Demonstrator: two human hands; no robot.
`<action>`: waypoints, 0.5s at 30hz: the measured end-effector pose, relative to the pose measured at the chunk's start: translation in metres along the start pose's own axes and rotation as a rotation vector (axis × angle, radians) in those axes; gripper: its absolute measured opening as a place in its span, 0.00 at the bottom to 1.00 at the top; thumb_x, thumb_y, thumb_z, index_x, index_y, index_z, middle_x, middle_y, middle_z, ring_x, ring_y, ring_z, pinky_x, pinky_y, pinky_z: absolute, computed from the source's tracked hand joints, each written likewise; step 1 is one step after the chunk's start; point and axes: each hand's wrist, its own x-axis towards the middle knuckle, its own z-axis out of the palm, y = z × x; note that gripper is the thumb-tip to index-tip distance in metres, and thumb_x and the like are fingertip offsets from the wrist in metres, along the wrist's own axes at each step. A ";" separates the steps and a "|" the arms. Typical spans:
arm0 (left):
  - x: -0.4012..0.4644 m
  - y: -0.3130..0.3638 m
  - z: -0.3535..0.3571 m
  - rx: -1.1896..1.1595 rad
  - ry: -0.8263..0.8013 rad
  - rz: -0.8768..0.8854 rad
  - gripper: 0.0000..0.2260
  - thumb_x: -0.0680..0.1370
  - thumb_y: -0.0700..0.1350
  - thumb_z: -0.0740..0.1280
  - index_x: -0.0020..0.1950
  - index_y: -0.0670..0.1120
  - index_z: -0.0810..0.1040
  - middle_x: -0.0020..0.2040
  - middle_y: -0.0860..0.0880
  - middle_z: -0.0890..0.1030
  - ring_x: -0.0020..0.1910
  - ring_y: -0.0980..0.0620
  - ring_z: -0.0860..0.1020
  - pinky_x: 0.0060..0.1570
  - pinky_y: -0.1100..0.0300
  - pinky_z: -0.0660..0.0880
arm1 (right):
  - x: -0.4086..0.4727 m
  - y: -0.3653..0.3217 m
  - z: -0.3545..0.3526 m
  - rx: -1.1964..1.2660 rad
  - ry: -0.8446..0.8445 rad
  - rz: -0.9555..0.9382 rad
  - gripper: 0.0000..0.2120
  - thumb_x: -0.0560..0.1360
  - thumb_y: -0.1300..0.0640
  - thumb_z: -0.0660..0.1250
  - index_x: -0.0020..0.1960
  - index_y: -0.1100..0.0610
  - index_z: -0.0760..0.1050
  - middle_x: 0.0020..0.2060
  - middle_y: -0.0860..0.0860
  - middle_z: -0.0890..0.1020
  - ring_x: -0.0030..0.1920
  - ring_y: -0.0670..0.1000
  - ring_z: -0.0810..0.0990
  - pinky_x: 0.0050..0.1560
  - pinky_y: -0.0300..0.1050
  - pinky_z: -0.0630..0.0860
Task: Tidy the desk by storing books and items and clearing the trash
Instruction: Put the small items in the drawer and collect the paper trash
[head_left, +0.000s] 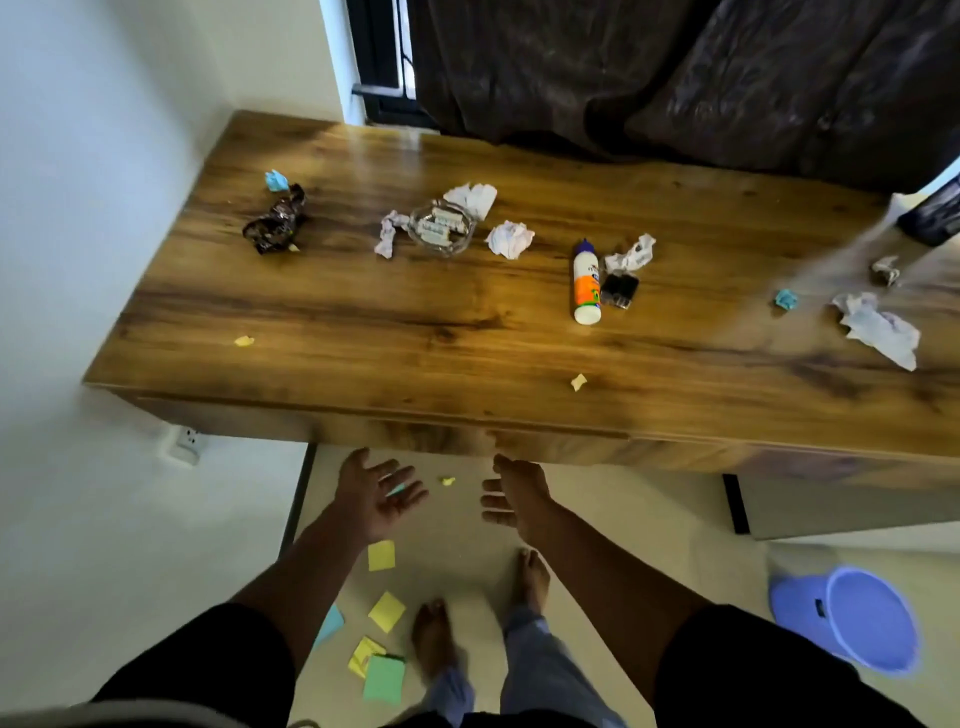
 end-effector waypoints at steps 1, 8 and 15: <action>0.002 0.001 0.001 -0.089 -0.003 0.024 0.33 0.83 0.63 0.56 0.78 0.40 0.63 0.76 0.37 0.68 0.75 0.32 0.66 0.73 0.36 0.64 | 0.005 0.000 -0.001 0.108 -0.011 0.055 0.13 0.84 0.51 0.64 0.60 0.59 0.74 0.50 0.60 0.82 0.46 0.60 0.83 0.40 0.54 0.81; 0.011 -0.004 0.005 -0.349 -0.093 0.090 0.48 0.75 0.76 0.53 0.83 0.45 0.53 0.82 0.41 0.59 0.81 0.40 0.56 0.78 0.38 0.53 | 0.027 0.005 -0.004 0.669 0.035 0.154 0.14 0.84 0.50 0.59 0.61 0.59 0.72 0.62 0.64 0.79 0.58 0.66 0.80 0.62 0.61 0.77; 0.034 -0.003 0.011 -0.374 -0.171 0.107 0.46 0.72 0.78 0.55 0.73 0.42 0.70 0.65 0.41 0.79 0.67 0.39 0.75 0.76 0.39 0.58 | 0.034 0.005 0.005 1.110 -0.018 0.200 0.32 0.81 0.34 0.53 0.71 0.57 0.69 0.68 0.64 0.75 0.65 0.64 0.77 0.71 0.61 0.70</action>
